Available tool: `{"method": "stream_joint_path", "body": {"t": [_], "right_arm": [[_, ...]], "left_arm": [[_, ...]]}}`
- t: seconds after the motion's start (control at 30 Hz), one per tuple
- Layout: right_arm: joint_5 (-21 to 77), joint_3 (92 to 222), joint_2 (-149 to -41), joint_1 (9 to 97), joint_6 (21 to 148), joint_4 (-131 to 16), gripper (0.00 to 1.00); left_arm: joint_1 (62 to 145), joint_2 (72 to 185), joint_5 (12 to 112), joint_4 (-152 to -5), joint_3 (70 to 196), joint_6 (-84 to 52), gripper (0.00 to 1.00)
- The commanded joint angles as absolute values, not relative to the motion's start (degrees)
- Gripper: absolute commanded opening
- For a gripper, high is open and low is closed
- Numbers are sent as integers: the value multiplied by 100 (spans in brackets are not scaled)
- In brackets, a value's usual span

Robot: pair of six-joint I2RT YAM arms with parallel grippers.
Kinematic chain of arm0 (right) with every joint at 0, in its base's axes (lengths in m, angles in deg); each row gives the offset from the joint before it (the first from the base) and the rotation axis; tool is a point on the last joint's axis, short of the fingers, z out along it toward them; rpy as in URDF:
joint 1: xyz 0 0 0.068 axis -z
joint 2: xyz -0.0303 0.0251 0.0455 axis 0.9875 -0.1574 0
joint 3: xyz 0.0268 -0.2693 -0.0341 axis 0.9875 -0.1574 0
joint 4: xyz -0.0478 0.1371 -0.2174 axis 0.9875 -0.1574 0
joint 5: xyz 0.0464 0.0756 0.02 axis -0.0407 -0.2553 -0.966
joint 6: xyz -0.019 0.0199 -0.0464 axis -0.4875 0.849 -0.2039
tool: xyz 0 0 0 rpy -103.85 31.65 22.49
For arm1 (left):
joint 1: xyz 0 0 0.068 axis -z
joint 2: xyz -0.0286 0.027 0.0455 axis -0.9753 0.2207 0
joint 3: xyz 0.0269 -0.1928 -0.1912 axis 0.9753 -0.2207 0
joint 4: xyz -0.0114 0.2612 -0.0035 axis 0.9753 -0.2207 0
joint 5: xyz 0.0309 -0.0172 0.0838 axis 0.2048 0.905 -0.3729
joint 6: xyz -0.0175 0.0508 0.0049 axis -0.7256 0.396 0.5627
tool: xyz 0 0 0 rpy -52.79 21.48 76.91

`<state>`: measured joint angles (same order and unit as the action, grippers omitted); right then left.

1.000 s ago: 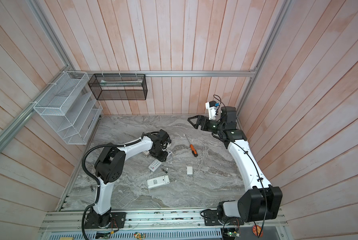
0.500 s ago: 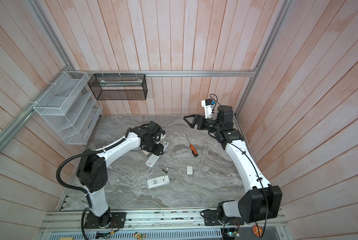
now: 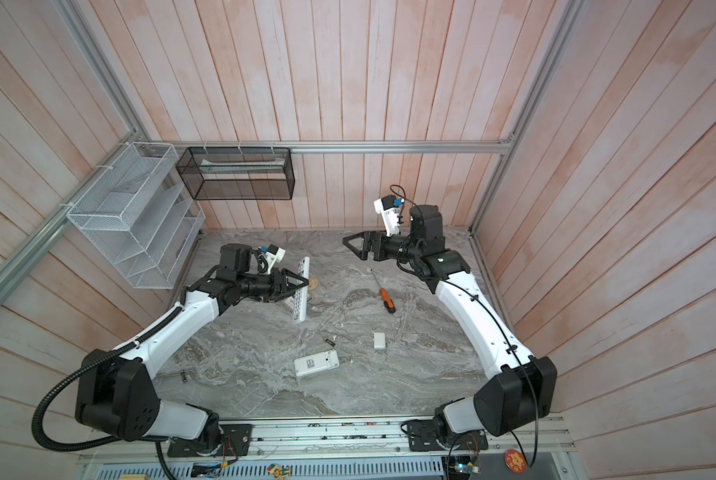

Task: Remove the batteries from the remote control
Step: 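Lift the TV remote upright with the left gripper while right approaches it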

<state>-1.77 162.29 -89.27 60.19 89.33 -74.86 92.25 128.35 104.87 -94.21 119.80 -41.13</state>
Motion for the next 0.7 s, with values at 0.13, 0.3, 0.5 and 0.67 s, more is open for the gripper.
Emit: {"method": "stream_joint_path", "body": {"t": [0.13,0.3,0.5,0.67], "right_arm": [[-239,16016,-8756,5357,9110,-7608,98],[-363,15962,-8906,4963,9009,-7763,98],[-420,15975,-8967,4930,9111,-7311,98],[-846,16162,-9271,4939,9393,-6781,98]], "left_arm": [[9050,12807,12089,-5537,11491,-6790,35],[9043,12942,12512,-5404,11779,-6924,35],[9051,13030,12985,-5012,11834,-7136,36],[9084,13081,13001,-4534,11762,-7459,36]]}}
